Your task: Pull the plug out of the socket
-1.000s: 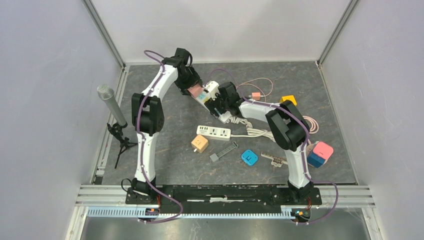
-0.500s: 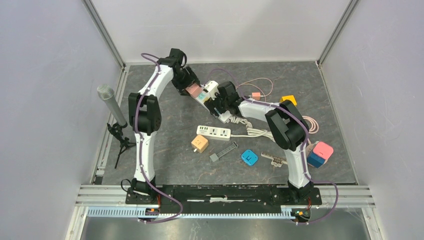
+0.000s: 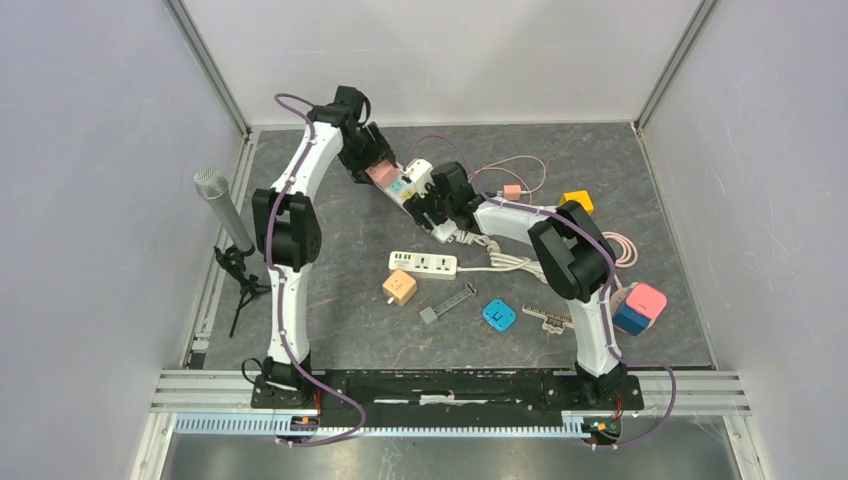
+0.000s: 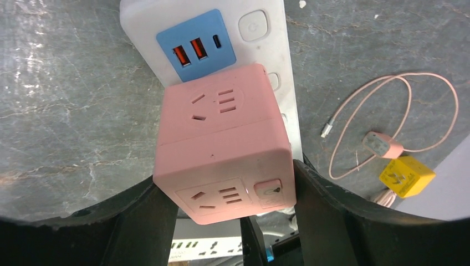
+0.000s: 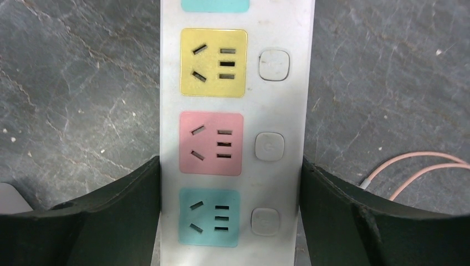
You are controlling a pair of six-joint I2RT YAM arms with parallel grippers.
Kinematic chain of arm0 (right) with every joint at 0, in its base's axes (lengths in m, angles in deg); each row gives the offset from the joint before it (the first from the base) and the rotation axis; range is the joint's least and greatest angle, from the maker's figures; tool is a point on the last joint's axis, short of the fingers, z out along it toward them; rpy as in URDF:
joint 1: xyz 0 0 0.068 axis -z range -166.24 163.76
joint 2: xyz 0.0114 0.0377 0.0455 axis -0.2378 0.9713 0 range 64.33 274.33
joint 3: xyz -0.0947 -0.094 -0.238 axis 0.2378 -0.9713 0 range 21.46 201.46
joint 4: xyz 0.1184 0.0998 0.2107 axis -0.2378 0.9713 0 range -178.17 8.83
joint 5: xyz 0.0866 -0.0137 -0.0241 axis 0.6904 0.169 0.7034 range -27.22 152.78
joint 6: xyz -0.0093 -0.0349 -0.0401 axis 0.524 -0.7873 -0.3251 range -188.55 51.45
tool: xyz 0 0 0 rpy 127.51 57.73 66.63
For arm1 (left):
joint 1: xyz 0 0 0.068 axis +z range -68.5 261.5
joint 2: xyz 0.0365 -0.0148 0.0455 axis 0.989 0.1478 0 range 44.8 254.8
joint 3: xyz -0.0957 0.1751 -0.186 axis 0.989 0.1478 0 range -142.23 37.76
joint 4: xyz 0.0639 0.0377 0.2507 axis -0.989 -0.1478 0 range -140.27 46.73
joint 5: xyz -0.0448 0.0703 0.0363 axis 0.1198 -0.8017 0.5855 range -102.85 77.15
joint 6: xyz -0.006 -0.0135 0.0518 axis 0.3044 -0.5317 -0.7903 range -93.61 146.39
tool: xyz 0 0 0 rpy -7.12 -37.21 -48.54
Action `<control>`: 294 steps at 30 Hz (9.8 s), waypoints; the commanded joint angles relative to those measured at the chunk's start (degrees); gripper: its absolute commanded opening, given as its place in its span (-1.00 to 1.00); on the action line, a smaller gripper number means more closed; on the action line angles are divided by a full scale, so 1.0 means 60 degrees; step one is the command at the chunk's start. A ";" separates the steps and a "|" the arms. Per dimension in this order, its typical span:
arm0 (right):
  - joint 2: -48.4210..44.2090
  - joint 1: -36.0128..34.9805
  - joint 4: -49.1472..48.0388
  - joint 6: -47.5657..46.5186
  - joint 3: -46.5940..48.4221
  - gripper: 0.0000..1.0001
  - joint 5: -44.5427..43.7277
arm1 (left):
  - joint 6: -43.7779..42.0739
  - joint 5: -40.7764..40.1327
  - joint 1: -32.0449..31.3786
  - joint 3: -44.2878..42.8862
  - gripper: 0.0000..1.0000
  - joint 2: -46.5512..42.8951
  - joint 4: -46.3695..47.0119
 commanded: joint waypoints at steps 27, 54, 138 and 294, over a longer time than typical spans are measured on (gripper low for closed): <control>0.1373 -0.0053 0.1740 -0.0224 0.0052 -1.00 -0.0688 | -0.1074 0.1554 0.0196 -0.0227 -0.42 -0.1126 0.0713; 0.1153 0.0072 0.2642 0.0860 0.2740 0.11 0.0527 | -0.1631 0.1211 0.0668 0.2329 -0.41 -0.2079 0.1298; -0.9582 0.6097 1.1718 0.8123 -0.1805 0.85 -0.6119 | -0.3384 0.1867 -0.0152 0.4213 1.00 -0.4819 0.1108; -0.6191 0.5627 0.5237 0.5510 -0.2447 -1.00 -0.0463 | 0.4221 0.1838 -0.6416 0.2331 -0.22 0.2274 0.7499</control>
